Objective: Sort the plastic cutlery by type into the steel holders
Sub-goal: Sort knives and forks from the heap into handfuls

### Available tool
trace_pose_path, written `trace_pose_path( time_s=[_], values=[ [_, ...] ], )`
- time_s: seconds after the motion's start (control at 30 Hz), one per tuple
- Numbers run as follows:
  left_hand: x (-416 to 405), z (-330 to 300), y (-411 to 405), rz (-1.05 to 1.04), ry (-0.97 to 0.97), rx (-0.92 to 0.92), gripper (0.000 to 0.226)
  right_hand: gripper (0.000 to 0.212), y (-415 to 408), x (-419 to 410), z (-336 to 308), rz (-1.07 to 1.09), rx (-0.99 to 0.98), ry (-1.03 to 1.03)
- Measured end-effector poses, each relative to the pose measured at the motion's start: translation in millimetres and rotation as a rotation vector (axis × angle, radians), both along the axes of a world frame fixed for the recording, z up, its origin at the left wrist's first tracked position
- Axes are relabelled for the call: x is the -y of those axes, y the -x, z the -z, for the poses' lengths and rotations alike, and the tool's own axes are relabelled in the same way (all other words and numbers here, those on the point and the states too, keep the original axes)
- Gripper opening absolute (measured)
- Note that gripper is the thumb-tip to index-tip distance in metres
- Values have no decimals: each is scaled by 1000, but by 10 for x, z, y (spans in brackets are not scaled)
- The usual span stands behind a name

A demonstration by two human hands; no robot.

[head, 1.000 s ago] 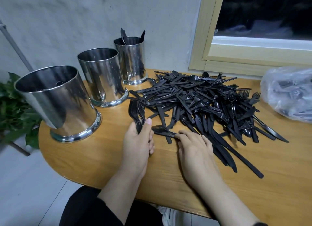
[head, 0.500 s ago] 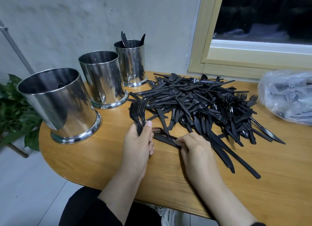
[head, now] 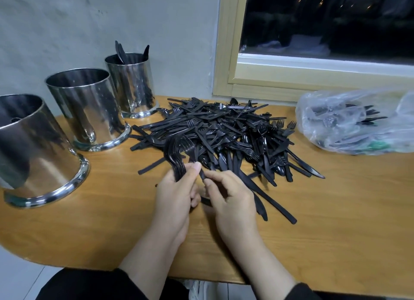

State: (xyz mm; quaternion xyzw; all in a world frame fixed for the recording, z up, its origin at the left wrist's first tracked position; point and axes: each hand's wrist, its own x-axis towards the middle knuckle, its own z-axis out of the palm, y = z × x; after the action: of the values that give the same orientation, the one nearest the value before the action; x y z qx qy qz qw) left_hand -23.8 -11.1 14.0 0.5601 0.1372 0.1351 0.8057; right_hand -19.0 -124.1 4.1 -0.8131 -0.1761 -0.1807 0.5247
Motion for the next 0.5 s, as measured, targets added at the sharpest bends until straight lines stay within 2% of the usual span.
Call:
trace_pose_path(
  time_s=[0.13,0.27,0.37,0.5],
  values=[
    [111,12,-111,20,0,-2,23,18,5,147,-46,5,64,50],
    [177,-38,-147,71,-59,18,26,13,-169,567,-207,137,176,165],
    [203,-61,-215,118,-119,7,23,20,-536,868,-296,226,87,449],
    [230,-100,-286,156,-137,17,23,41,-885,913,-331,199,-52,798]
  ],
)
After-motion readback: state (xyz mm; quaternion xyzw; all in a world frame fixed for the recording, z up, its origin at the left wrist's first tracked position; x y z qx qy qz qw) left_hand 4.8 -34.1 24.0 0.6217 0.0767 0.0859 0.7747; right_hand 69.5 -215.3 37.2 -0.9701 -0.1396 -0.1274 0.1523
